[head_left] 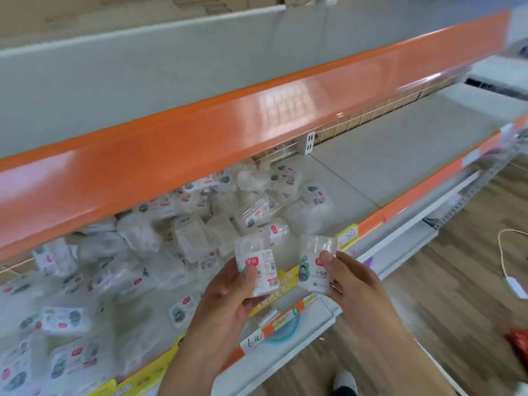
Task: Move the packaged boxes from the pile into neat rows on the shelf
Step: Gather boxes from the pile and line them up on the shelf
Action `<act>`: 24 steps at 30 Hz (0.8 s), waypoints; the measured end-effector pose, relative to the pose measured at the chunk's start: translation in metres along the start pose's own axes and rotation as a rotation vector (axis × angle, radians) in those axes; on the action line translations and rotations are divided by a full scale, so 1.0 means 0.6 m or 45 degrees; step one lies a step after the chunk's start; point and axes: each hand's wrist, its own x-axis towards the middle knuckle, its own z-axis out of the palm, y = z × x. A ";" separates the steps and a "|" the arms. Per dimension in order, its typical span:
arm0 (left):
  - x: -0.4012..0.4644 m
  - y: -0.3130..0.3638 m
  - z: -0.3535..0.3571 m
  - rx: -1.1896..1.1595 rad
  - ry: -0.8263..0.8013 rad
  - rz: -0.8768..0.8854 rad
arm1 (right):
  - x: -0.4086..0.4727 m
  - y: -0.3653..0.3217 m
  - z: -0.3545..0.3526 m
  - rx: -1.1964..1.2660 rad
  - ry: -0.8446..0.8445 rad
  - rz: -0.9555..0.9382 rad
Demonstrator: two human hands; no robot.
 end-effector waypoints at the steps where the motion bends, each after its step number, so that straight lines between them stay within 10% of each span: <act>1: 0.011 -0.006 0.019 0.017 -0.036 -0.014 | -0.002 -0.008 -0.019 0.018 0.031 -0.023; 24: 0.292 -0.269 0.597 0.401 -0.303 -0.191 | 0.136 -0.241 -0.631 0.394 0.425 -0.027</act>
